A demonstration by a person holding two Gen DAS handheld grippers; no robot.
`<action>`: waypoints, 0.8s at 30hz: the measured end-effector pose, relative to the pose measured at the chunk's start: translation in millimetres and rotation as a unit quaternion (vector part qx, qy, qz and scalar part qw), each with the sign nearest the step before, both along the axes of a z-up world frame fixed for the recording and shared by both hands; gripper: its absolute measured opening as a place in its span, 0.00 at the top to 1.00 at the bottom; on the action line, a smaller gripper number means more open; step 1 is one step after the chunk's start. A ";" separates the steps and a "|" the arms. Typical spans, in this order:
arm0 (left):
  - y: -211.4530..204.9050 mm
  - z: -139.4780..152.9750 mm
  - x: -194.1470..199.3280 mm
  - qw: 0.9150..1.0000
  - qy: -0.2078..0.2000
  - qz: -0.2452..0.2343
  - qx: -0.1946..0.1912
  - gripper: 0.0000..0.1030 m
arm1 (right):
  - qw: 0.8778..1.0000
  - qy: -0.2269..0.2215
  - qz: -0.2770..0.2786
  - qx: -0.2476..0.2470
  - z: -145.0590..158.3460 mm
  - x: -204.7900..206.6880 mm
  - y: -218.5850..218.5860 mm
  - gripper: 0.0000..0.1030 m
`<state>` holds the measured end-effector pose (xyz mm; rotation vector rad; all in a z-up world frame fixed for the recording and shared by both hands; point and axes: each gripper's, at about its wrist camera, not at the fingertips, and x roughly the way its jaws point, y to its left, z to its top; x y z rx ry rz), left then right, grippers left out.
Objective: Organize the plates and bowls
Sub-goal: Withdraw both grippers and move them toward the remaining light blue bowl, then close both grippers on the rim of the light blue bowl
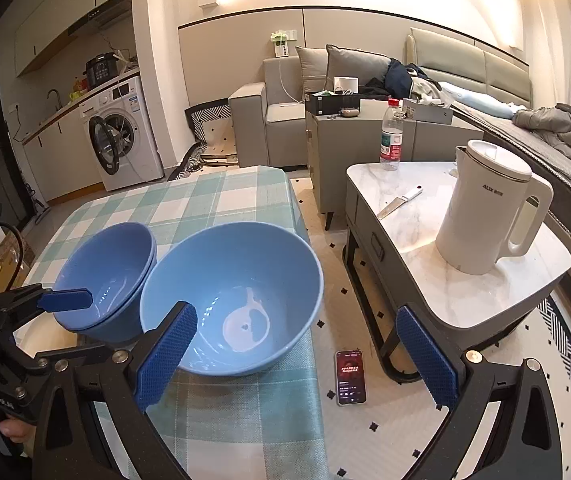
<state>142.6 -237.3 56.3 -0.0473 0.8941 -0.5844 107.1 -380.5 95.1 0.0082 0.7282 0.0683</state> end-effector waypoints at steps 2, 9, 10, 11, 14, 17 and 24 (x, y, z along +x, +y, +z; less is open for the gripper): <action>-3.1 -0.5 -0.4 1.000 0.004 -0.007 -0.001 0.10 | 1.000 0.000 -0.002 0.000 -0.3 -0.1 -1.5 0.01; -12.6 -0.4 -3.2 0.999 0.019 -0.024 -0.011 0.29 | 1.000 -0.001 -0.003 0.004 -0.1 -2.7 -3.2 0.01; -14.0 -0.2 -3.5 0.999 0.021 -0.027 -0.012 0.32 | 1.000 -0.001 -0.003 0.006 -0.1 -3.3 -3.6 0.01; -15.1 0.0 -3.5 0.999 0.022 -0.027 -0.010 0.32 | 1.000 -0.001 -0.003 0.007 -0.5 -2.5 -4.0 0.01; -17.5 -0.5 -3.1 0.999 0.023 -0.025 -0.008 0.32 | 1.000 0.001 -0.001 0.008 -2.5 -1.9 -4.0 0.01; -20.5 -2.2 -2.4 1.000 0.025 -0.018 -0.001 0.32 | 1.000 0.004 -0.001 0.011 -6.1 1.9 -6.4 0.01; -26.4 -5.3 2.5 1.000 0.024 -0.007 0.006 0.32 | 1.000 0.019 -0.014 0.016 -17.4 16.0 -13.1 0.01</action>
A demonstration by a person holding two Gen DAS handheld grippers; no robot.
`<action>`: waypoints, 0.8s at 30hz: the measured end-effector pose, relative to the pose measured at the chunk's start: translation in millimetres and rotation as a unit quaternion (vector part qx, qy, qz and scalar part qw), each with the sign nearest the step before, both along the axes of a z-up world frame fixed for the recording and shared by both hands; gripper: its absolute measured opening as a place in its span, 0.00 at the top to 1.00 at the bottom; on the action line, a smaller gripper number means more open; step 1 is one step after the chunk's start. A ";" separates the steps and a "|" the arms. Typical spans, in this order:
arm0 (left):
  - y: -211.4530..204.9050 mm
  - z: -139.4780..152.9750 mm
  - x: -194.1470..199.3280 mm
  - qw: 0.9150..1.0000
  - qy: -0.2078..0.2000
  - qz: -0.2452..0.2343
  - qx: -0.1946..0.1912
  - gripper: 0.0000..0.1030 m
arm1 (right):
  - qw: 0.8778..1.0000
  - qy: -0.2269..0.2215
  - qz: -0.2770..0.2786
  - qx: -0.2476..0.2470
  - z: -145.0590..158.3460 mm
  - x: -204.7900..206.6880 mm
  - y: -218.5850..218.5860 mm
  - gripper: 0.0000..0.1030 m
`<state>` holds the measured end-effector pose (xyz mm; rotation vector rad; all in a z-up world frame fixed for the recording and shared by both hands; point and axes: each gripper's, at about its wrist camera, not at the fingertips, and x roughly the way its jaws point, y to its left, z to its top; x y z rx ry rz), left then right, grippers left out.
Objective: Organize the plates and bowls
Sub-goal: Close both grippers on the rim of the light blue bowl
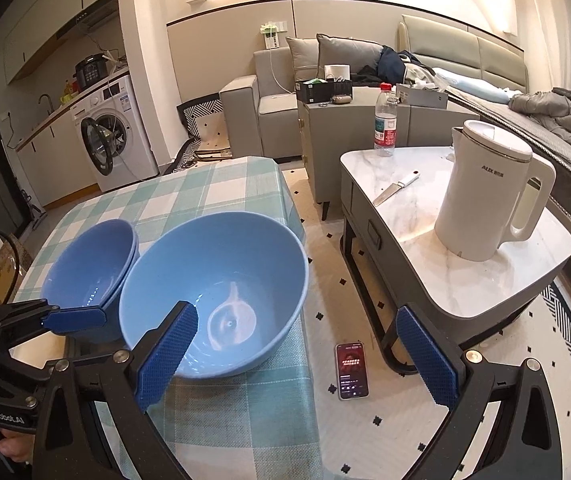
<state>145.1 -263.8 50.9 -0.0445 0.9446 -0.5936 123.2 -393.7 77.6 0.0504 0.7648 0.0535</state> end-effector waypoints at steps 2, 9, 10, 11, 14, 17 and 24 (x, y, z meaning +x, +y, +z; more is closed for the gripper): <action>-0.2 -1.1 2.2 1.000 -0.001 0.001 0.002 0.32 | 1.000 0.005 -0.004 0.006 -3.6 5.0 -3.4 0.01; -2.7 -6.5 8.3 1.000 0.006 0.001 0.006 0.36 | 1.000 0.026 0.005 0.013 -16.6 24.8 -5.0 0.22; -2.9 -7.2 9.1 1.000 0.005 0.001 0.007 0.36 | 0.999 0.030 0.005 0.011 -18.5 27.4 -4.2 0.24; -3.3 -8.1 10.0 1.000 0.006 0.001 0.009 0.37 | 0.999 0.034 0.009 0.010 -21.5 30.5 -3.2 0.28; -4.2 -9.8 11.7 1.000 0.005 0.003 0.012 0.38 | 0.999 0.040 0.013 0.012 -27.0 35.1 -1.4 0.32; -4.2 -11.0 14.2 1.000 0.006 0.003 0.012 0.40 | 0.999 0.047 0.016 0.016 -31.6 39.8 -0.6 0.39; -3.9 -13.9 19.0 1.000 0.008 0.002 0.013 0.42 | 0.998 0.049 0.024 0.018 -34.1 42.2 0.5 0.51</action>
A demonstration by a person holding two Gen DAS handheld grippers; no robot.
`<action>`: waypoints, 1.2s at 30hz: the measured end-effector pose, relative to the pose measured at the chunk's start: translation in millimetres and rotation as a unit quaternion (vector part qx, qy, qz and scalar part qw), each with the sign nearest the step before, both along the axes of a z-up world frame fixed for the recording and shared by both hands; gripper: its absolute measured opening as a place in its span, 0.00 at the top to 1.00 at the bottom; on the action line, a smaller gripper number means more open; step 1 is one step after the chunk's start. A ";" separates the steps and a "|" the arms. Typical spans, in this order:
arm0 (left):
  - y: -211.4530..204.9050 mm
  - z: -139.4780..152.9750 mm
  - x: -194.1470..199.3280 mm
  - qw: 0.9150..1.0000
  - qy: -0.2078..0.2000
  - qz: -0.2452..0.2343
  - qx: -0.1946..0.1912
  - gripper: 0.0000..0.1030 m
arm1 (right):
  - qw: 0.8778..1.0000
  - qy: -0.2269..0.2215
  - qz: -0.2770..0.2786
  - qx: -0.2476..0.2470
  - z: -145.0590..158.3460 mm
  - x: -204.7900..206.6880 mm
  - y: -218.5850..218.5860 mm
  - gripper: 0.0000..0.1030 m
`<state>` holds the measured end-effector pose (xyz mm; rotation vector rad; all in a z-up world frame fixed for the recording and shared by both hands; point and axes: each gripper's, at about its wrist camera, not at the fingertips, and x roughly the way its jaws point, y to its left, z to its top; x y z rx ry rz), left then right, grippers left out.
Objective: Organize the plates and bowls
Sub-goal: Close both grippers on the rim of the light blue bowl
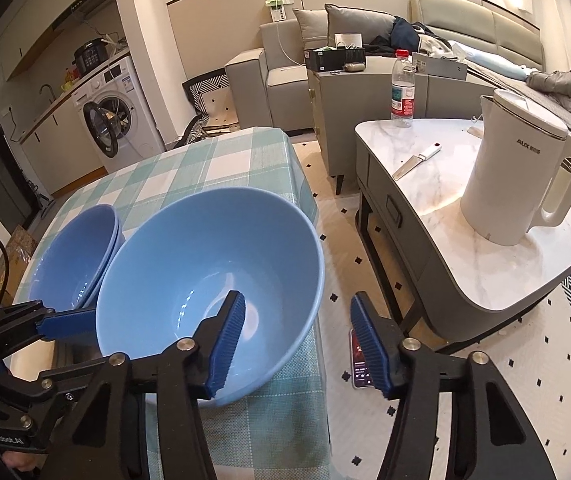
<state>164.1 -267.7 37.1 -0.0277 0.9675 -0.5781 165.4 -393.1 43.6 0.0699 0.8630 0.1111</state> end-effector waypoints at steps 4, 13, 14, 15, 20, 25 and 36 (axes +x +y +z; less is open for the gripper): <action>0.6 -1.4 2.1 1.000 0.003 0.000 -0.003 0.44 | 1.000 -0.002 0.006 0.000 -1.2 -0.3 2.6 0.55; 2.4 -2.7 2.6 1.000 -0.007 0.002 0.003 0.53 | 1.000 -0.007 0.012 -0.009 -1.8 -2.6 7.6 0.59; 2.0 -2.5 2.2 1.000 -0.008 0.001 0.004 0.53 | 1.000 -0.007 0.012 -0.010 -2.0 -2.8 7.5 0.59; 1.4 -2.4 1.8 1.000 -0.009 0.000 0.007 0.54 | 1.000 -0.007 0.011 -0.010 -1.9 -2.7 7.4 0.59; 0.5 -0.9 0.2 1.000 -0.014 -0.004 0.011 0.54 | 1.000 -0.008 0.011 -0.014 -2.1 -5.8 7.0 0.59; 0.2 2.2 -1.4 1.000 -0.020 -0.007 0.011 0.54 | 1.000 -0.013 0.010 -0.017 0.7 -10.5 7.0 0.59; 4.9 18.3 -12.0 0.999 -0.044 -0.012 0.005 0.54 | 0.999 -0.036 0.007 -0.029 23.6 -29.1 12.6 0.59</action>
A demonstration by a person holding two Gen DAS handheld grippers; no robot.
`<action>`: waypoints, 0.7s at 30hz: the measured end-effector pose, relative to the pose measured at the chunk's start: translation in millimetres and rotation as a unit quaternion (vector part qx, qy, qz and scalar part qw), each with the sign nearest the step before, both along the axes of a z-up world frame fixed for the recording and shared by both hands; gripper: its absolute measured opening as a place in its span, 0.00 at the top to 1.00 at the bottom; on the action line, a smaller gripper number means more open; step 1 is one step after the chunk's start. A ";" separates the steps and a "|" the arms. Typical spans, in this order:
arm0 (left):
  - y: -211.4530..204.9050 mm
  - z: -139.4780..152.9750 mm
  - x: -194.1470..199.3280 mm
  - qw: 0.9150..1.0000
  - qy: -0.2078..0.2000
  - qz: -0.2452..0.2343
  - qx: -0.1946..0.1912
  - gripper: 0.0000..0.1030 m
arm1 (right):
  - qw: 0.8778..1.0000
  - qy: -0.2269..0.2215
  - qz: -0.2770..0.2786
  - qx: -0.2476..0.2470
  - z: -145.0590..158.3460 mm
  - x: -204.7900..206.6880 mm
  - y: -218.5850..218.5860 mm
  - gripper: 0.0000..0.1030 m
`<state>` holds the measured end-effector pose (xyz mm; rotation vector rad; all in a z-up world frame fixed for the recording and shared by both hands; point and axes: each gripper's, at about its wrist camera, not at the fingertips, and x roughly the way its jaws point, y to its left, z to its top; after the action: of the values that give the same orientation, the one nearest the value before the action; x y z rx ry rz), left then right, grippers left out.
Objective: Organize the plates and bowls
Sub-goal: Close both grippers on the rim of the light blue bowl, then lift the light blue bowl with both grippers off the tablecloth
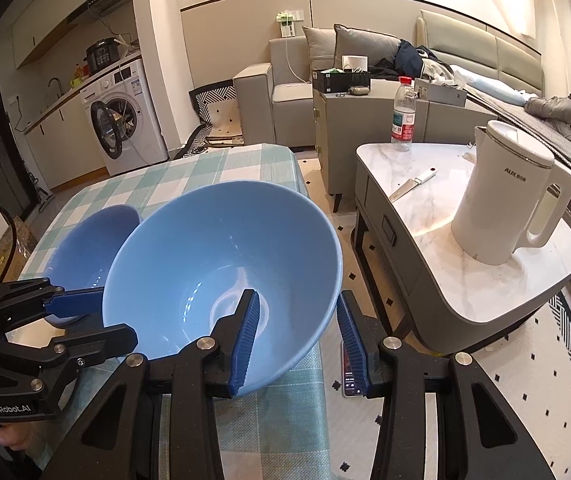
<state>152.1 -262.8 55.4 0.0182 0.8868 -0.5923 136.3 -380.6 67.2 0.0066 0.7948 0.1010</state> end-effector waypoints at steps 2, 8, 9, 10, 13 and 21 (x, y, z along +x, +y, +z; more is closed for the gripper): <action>2.1 3.2 -1.4 1.000 -0.003 -0.001 -0.002 0.54 | 1.000 -0.004 0.000 -0.001 4.2 -3.0 1.9 0.59; 11.6 14.8 -6.1 1.000 -0.015 0.000 -0.006 0.54 | 1.000 -0.012 0.001 -0.001 18.8 -10.9 10.4 0.59; 13.1 16.8 -6.6 1.000 -0.018 0.000 -0.007 0.54 | 1.000 -0.016 0.003 -0.002 21.8 -13.0 12.3 0.59; 14.5 19.9 -8.1 1.000 -0.021 -0.006 -0.011 0.55 | 1.000 -0.019 0.008 0.001 24.5 -14.8 14.6 0.59; 14.6 29.1 -15.7 0.999 -0.037 -0.027 -0.019 0.55 | 0.999 -0.031 0.033 0.008 35.7 -21.6 28.2 0.59; 28.6 14.0 5.7 1.000 -0.002 0.010 0.007 0.55 | 0.999 -0.011 0.037 -0.017 17.6 -9.6 35.6 0.59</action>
<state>157.8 -234.2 69.5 0.0227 0.8858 -0.5670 126.7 -344.9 84.8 -0.0551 0.7743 0.1570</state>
